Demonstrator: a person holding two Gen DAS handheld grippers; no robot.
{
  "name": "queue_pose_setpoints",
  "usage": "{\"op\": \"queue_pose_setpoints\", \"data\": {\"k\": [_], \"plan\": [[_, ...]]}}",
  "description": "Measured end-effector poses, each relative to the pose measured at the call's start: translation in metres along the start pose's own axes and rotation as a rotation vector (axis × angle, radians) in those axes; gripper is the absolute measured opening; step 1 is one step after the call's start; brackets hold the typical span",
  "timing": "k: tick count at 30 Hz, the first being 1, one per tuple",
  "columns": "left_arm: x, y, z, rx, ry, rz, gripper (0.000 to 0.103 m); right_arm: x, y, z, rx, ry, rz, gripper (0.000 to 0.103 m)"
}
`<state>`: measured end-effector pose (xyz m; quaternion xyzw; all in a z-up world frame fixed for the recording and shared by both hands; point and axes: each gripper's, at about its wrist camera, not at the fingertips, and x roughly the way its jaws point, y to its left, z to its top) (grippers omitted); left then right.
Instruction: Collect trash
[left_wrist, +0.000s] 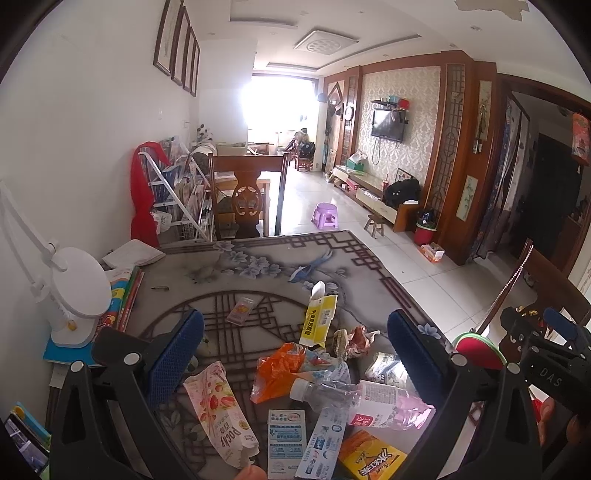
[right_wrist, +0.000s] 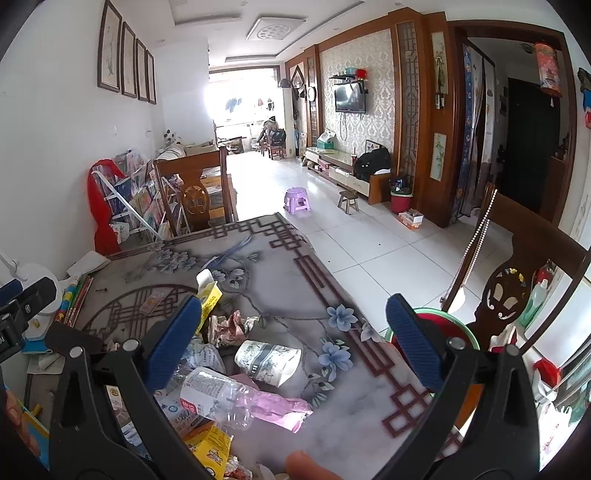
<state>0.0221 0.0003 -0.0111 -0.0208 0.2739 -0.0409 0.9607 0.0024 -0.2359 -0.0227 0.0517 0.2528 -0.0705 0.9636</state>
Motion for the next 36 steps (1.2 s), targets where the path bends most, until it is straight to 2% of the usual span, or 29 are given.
{"op": "queue_pose_setpoints", "data": {"k": [36], "plan": [[0.013,0.0,-0.007,0.002,0.025,0.008,0.096,0.008,-0.003,-0.002,0.002,0.018,-0.017,0.099]]}}
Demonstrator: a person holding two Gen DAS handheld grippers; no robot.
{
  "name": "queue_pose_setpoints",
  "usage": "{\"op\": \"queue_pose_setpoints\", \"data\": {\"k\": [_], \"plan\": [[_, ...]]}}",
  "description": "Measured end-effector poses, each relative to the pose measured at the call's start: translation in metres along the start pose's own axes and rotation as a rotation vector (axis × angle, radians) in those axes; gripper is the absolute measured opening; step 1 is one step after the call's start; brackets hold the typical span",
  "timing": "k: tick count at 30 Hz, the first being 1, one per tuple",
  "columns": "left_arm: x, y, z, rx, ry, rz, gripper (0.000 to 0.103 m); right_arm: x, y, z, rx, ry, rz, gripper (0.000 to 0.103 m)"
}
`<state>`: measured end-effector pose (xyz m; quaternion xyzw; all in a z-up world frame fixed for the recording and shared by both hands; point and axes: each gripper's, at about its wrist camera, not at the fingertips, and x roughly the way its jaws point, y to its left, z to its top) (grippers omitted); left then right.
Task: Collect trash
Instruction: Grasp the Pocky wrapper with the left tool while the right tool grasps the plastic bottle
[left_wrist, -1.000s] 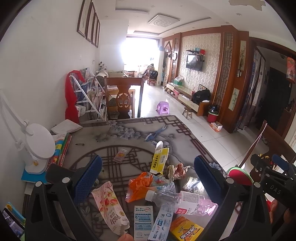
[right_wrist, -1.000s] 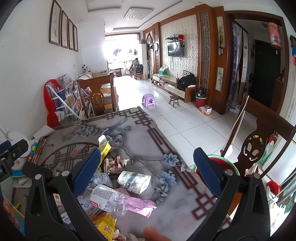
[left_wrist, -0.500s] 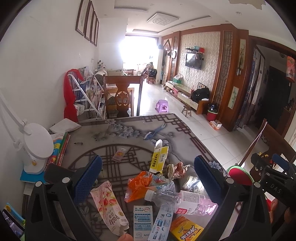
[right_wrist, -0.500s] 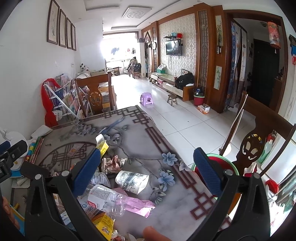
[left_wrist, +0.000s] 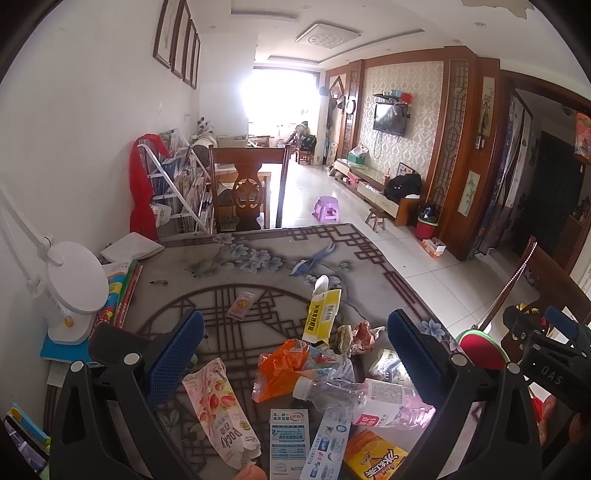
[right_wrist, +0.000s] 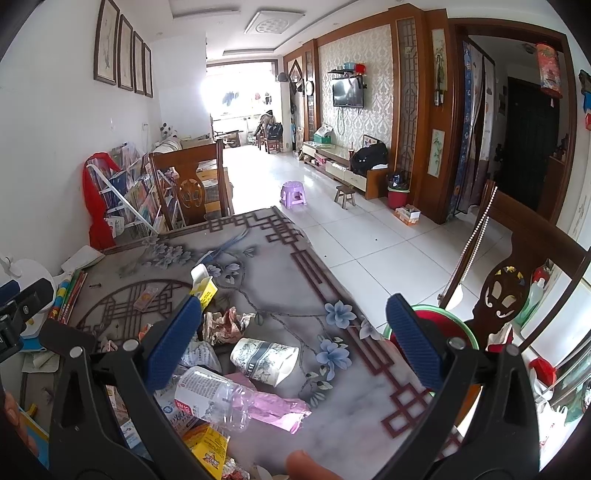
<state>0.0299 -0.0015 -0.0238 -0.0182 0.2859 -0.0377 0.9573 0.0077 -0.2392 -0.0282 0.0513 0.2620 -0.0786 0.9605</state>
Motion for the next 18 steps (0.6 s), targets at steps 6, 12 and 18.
{"op": "queue_pose_setpoints", "data": {"k": [6,12,18], "plan": [[0.007,0.012,-0.001,-0.022,0.021,0.026,0.096,0.004,0.0,-0.003,0.0,0.011,-0.003,0.099],[0.017,0.036,-0.006,-0.054,0.06,0.043,0.096,0.01,0.005,-0.005,-0.031,0.015,0.012,0.099],[0.043,0.078,-0.032,-0.104,0.163,0.085,0.095,0.03,0.011,-0.012,-0.052,0.134,0.125,0.099]]}}
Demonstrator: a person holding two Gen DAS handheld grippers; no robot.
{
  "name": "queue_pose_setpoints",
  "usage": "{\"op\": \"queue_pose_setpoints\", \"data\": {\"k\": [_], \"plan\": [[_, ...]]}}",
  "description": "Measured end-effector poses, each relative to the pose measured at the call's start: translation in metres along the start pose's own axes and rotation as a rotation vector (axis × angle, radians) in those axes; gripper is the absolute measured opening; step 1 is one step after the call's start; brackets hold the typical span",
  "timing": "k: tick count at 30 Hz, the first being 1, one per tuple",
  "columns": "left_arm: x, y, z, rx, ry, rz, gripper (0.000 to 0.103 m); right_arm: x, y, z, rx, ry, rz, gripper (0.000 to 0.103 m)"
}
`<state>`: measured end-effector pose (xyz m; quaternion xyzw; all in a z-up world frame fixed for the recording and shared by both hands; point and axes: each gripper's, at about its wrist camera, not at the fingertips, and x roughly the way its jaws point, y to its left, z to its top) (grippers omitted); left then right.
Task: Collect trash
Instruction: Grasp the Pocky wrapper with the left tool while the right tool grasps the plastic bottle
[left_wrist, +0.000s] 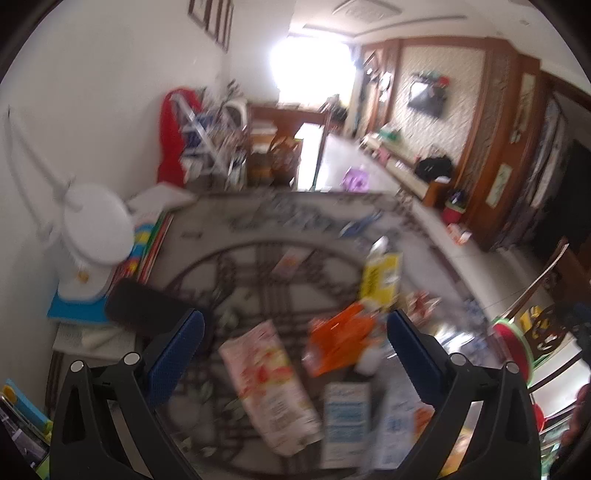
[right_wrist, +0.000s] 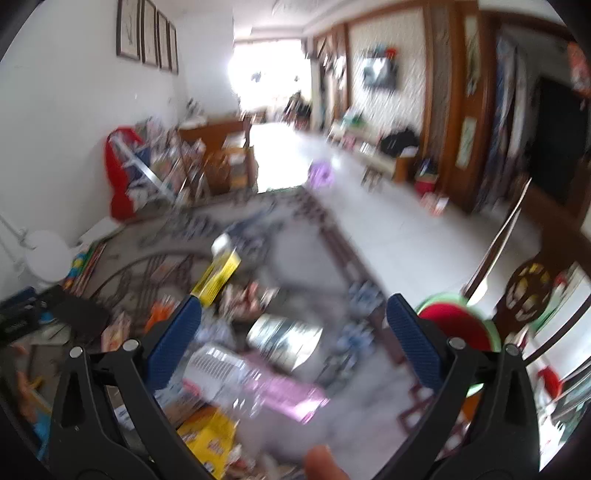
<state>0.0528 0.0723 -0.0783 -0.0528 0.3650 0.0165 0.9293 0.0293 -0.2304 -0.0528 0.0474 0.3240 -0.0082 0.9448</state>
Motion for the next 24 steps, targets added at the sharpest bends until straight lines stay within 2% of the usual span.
{"op": "queue_pose_setpoints", "data": {"k": [2,6,9,14,15,19,24], "plan": [[0.018,0.015,-0.012,-0.025,0.07,0.002,0.095,0.009,0.0,-0.004,0.015,0.051,0.027,0.099],[0.052,0.034,-0.036,-0.091,0.19,-0.003,0.094,0.012,0.003,-0.006,0.002,0.07,0.047,0.099],[0.078,0.04,-0.049,-0.147,0.263,-0.038,0.09,0.019,0.011,-0.006,-0.024,0.11,0.087,0.099],[0.118,0.037,-0.061,-0.146,0.357,-0.044,0.085,0.032,0.027,-0.015,-0.088,0.18,0.191,0.099],[0.123,0.037,-0.063,-0.148,0.373,-0.043,0.081,0.035,0.029,-0.017,-0.103,0.192,0.207,0.099],[0.139,0.043,-0.07,-0.173,0.4,-0.044,0.071,0.055,0.037,-0.024,-0.168,0.277,0.253,0.099],[0.126,0.041,-0.062,-0.144,0.354,-0.072,0.059,0.086,0.052,-0.041,-0.33,0.401,0.275,0.097]]}}
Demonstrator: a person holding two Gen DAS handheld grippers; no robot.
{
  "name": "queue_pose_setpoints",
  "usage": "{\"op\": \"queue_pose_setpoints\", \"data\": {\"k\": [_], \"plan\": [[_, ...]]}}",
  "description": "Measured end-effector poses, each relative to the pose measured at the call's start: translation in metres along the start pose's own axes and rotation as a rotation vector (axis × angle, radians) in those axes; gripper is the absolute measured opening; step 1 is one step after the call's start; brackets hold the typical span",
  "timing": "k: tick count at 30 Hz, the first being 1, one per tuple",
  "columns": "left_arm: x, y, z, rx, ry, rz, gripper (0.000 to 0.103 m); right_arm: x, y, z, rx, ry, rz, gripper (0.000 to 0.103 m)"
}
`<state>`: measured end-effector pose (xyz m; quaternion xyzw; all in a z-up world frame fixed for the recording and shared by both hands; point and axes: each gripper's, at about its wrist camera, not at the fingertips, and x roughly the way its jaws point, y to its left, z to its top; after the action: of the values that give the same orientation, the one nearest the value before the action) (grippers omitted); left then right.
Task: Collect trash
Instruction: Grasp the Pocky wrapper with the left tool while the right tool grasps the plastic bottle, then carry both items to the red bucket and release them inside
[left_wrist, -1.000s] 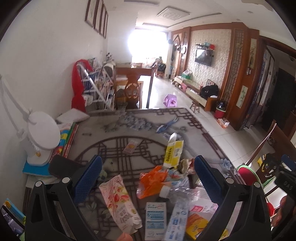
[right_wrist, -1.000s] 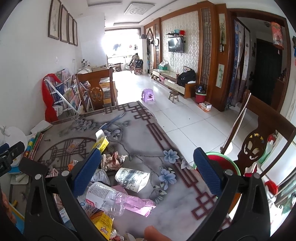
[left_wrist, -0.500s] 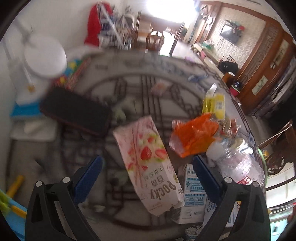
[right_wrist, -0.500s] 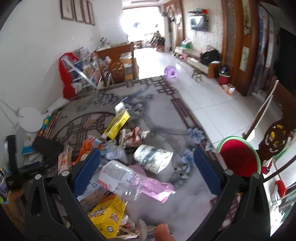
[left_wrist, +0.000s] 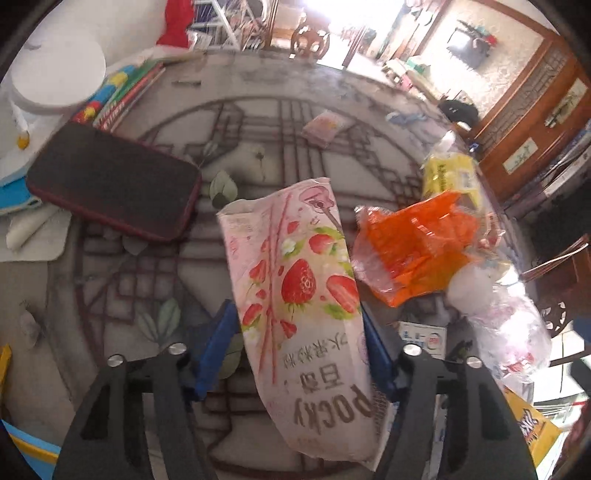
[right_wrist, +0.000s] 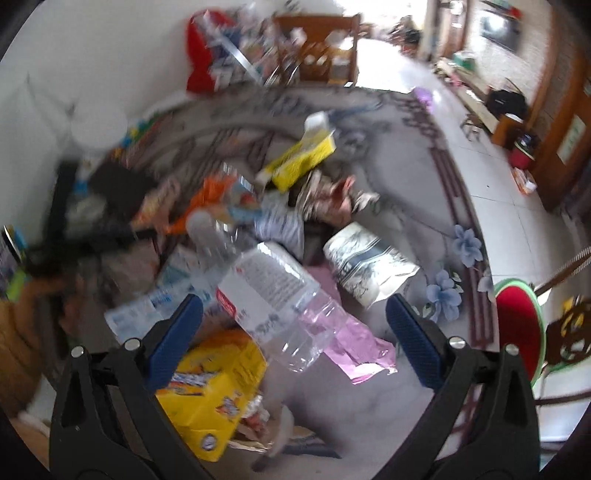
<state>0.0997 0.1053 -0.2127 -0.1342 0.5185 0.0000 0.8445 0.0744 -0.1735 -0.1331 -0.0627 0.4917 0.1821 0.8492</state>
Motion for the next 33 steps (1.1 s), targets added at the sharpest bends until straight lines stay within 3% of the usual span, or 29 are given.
{"op": "queue_pose_setpoints", "data": {"k": [10,11,14,23,33], "plan": [[-0.073,-0.014,0.002,0.055,-0.179,-0.03,0.059,0.054,0.006,0.013,-0.147,0.195,0.12,0.096],[-0.08,-0.018,0.003,0.062,-0.195,-0.038,0.059,0.059,0.006,0.013,-0.158,0.214,0.129,0.085],[-0.092,-0.03,0.004,0.08,-0.223,-0.046,0.059,0.063,0.002,0.014,-0.147,0.228,0.172,0.076],[-0.111,-0.08,-0.004,0.083,-0.275,-0.03,0.059,0.023,-0.021,0.014,-0.071,0.076,0.281,0.064],[-0.133,-0.16,-0.012,0.064,-0.36,-0.015,0.06,-0.029,-0.088,-0.002,0.058,-0.058,0.381,0.061]]}}
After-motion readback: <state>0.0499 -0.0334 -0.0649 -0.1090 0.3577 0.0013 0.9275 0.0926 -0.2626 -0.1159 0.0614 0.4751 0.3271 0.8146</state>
